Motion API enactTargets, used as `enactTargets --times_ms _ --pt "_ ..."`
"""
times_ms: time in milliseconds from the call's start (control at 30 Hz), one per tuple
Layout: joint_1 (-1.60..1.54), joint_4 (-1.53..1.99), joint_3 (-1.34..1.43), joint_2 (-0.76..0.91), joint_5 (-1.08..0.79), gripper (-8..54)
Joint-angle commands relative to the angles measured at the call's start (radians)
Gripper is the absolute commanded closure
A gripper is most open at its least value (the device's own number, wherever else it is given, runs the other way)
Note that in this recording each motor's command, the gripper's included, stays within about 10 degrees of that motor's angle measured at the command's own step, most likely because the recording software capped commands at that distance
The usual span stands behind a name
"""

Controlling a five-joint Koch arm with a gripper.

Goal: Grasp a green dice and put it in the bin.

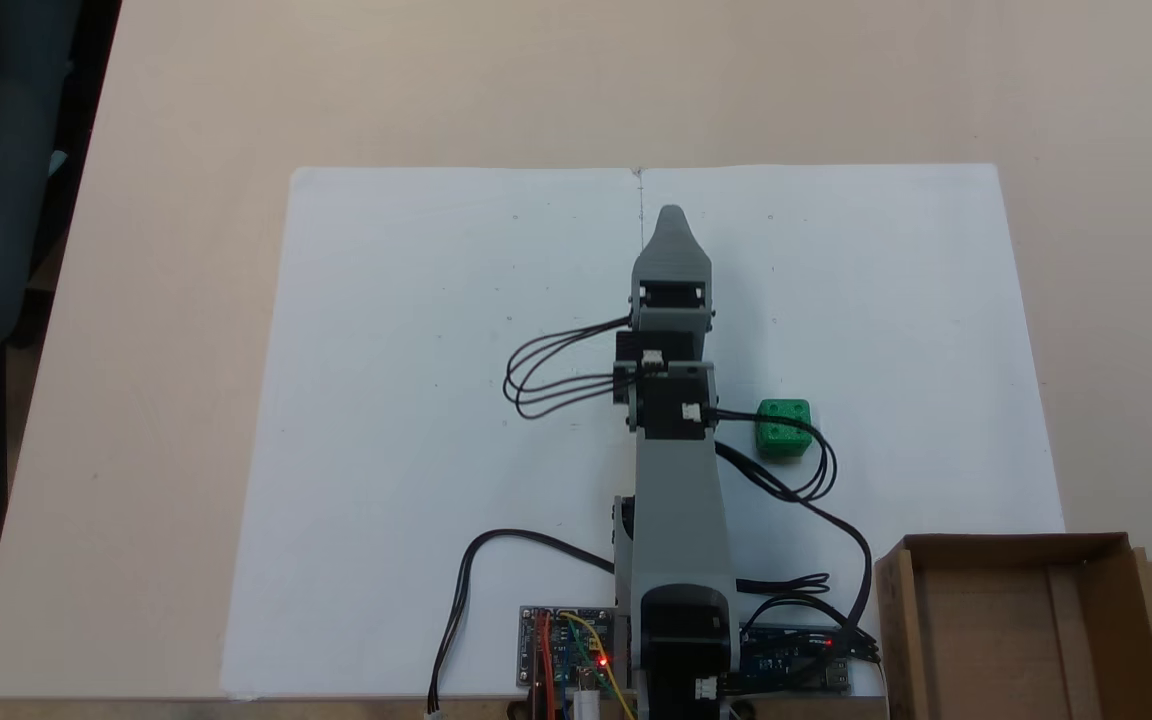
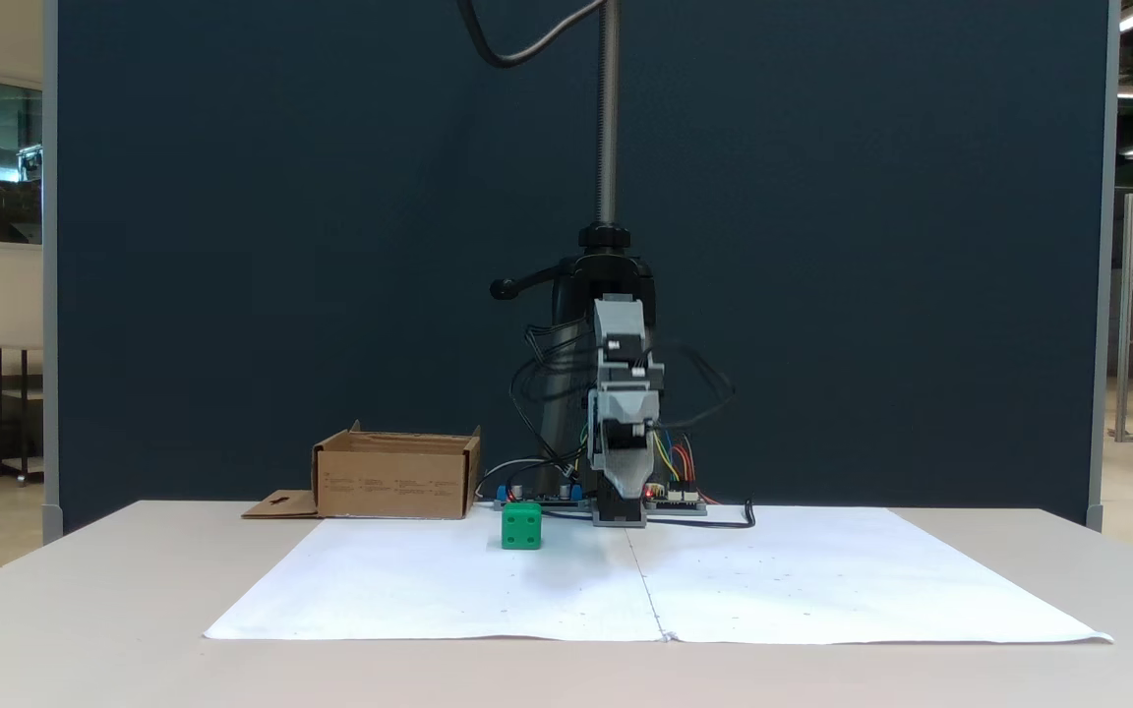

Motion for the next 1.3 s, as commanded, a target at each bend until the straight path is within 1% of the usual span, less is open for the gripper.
enactTargets --times_ms 0,167,233,333,500,700,833,1033,1267 --pt "0.020 0.066 -0.057 0.115 -0.037 1.5" --pt "0.067 0.256 -0.138 0.112 -0.037 1.6" --pt "0.084 0.464 -0.250 0.104 -0.020 1.7" --pt "0.098 0.609 -0.417 0.069 -0.011 1.8" --pt "0.120 0.871 -0.511 0.069 -0.008 3.5" --pt "0.155 1.155 -0.575 0.055 -0.018 2.0" --pt "0.242 1.220 -0.614 0.023 -0.087 0.9" --pt "0.365 1.223 -0.623 -0.028 -0.229 0.4" --pt "0.480 1.249 -0.620 -0.107 -0.446 -0.2"
